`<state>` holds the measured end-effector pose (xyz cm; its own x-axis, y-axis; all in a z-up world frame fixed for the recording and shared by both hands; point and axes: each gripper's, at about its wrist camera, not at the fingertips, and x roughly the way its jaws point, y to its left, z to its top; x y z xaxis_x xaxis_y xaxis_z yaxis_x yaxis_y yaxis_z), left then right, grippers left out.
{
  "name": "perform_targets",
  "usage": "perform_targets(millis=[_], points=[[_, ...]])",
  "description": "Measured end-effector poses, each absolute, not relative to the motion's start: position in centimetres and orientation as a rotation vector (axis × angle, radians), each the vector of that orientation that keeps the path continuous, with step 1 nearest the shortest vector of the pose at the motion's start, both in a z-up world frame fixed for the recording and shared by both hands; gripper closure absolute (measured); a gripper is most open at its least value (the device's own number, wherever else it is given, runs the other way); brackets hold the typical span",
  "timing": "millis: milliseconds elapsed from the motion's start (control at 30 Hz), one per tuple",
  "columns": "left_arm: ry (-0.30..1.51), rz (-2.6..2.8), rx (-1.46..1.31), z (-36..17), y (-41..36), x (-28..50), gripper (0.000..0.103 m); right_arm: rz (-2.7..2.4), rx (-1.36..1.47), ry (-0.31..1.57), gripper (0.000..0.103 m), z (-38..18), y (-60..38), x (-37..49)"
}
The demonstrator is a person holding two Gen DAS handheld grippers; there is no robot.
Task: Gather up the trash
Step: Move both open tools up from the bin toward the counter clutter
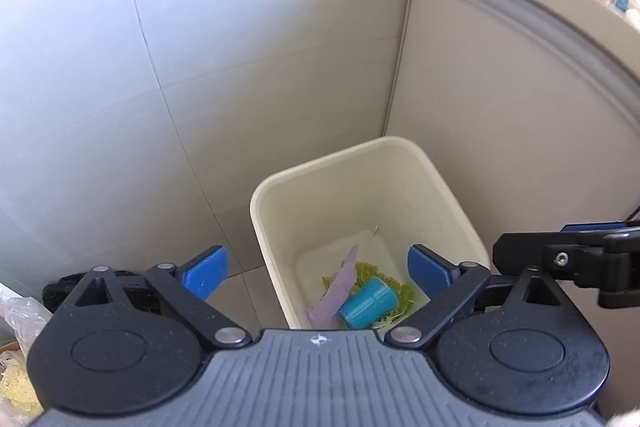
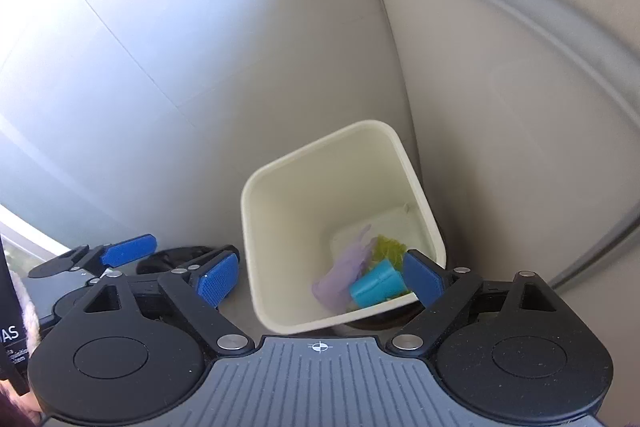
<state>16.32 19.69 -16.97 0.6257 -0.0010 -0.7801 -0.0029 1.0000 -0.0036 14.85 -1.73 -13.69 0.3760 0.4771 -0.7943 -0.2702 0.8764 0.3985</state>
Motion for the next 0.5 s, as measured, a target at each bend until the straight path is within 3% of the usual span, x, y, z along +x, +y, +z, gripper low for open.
perform_targets(millis=[500], points=[[0.758, -0.082, -0.003, -9.6, 17.8, 15.1, 0.001, 0.447, 0.192, 0.87, 0.007, -1.5, -6.3, 14.2]])
